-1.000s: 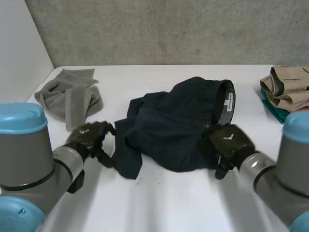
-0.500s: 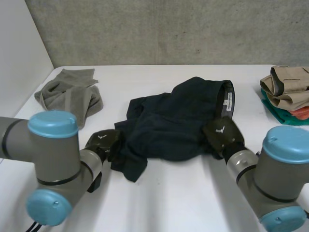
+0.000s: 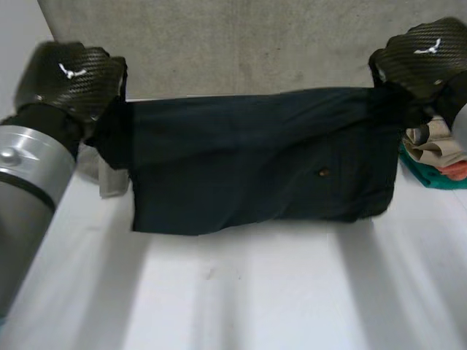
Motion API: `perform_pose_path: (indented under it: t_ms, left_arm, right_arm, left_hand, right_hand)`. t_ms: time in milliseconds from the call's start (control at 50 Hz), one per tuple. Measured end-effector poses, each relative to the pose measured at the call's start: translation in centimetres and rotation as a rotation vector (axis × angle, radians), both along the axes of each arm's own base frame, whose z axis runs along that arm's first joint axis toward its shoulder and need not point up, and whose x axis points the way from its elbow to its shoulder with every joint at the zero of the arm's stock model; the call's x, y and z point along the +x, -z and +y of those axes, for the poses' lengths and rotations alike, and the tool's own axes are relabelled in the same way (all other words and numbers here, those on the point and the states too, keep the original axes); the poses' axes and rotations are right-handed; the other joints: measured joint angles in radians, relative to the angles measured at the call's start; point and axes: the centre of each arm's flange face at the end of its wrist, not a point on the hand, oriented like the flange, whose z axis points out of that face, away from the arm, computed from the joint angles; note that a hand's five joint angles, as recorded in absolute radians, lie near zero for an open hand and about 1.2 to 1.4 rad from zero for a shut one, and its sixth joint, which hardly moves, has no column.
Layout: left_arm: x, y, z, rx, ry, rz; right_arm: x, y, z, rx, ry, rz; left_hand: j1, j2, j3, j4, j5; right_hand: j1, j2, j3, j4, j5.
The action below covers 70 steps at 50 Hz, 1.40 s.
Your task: Fold the laundry.
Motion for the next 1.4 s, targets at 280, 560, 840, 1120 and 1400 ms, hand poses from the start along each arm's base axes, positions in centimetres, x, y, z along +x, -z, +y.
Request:
perform_pose_path:
  t_ms: [280,560,840,1120,1400]
  left_arm:
    - [-4.2,7.2,-5.9,0.134,0.066,-0.188]
    - [-6.7,-6.6,-15.5,-0.704,-0.062,0.176]
    - [-5.9,0.4,-12.3,-0.497,-0.01,0.068]
    - [-5.9,17.8,-6.1,0.009,0.109,-0.211]
    - [-0.3,12.8,3.3,0.385,0.119,-0.447]
  right_arm:
    - [2.1,6.9,-6.4,0.185,0.02,0.179]
    - [6.6,-1.8,-13.6,-0.638,0.13,-0.238]
    - [7.5,3.4,-13.5,-0.479,0.035,-0.204]
    - [7.1,20.5,-11.3,0.068,-0.052,0.09]
    - [1.8,16.6,-1.4,0.365,-0.027,0.319]
  left_hand:
    - [0.0,0.001,0.005,0.001,0.006]
    - [0.0,0.002,0.006,0.004,0.006]
    - [0.0,0.003,0.006,0.004,0.009]
    - [0.0,0.004,0.007,0.005,0.009]
    - [0.0,0.004,0.007,0.005,0.009]
  right_hand:
    - [0.0,0.0,0.0,0.0,0.005]
    - [0.0,0.0,0.004,0.003,0.007]
    - [0.009,0.005,0.008,0.003,0.015]
    - [0.009,0.006,0.008,0.003,0.015]
    - [0.009,0.006,0.008,0.003,0.015]
